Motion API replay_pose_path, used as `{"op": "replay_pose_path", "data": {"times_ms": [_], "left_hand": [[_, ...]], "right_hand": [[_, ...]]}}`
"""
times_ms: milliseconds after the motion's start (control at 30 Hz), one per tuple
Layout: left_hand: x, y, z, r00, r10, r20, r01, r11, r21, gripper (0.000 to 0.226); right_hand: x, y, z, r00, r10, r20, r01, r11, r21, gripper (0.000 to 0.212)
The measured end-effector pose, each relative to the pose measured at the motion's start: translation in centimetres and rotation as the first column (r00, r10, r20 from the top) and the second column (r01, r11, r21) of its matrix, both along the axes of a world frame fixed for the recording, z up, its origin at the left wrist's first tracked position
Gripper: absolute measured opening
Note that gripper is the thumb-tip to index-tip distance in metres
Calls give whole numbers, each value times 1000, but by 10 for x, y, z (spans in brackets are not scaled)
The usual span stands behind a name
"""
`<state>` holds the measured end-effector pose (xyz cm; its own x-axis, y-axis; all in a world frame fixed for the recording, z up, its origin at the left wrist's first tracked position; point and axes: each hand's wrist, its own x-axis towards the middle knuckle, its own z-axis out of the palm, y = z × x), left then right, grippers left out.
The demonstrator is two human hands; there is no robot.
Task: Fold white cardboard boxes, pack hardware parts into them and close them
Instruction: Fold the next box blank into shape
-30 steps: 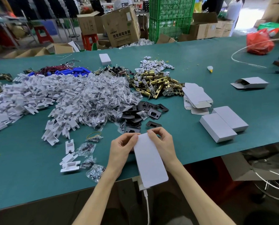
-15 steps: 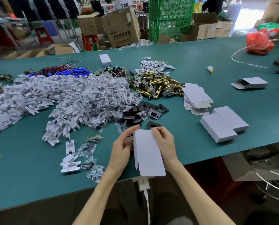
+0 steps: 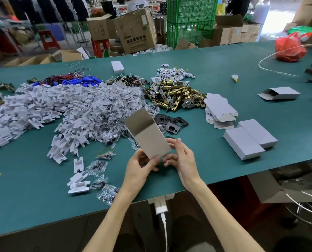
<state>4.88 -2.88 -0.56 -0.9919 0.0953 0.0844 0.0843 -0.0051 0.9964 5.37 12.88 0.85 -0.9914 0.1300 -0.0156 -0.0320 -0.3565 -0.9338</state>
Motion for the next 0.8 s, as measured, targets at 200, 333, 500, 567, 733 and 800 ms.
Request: {"op": "replay_pose_path", "data": {"times_ms": [200,333,500,567,733,800], "left_hand": [[-1,1,-3,1000,-13,-15,11,997,-82,27],[-2,-3,-2,995,90,36,-92,994,56,32],[-3,-4,-1,976,163,146,-188,966,177,52],[-4,-5,-2,975,166,150,-192,965,177,52],[-4,-6,-3,972,175,158,-203,963,179,51],[-4,-6,-2,971,180,159,-209,960,185,51]], "right_hand": [[1,0,-3,1000,2,-22,1,988,152,34],[4,0,-4,998,58,-20,-51,965,257,24],[4,-3,-7,994,107,-7,-94,904,416,23],[4,-3,-7,995,103,-6,-91,899,428,25],[2,-5,-8,993,111,-35,-85,897,434,26],[2,-6,-9,992,103,-78,-51,866,498,28]]}}
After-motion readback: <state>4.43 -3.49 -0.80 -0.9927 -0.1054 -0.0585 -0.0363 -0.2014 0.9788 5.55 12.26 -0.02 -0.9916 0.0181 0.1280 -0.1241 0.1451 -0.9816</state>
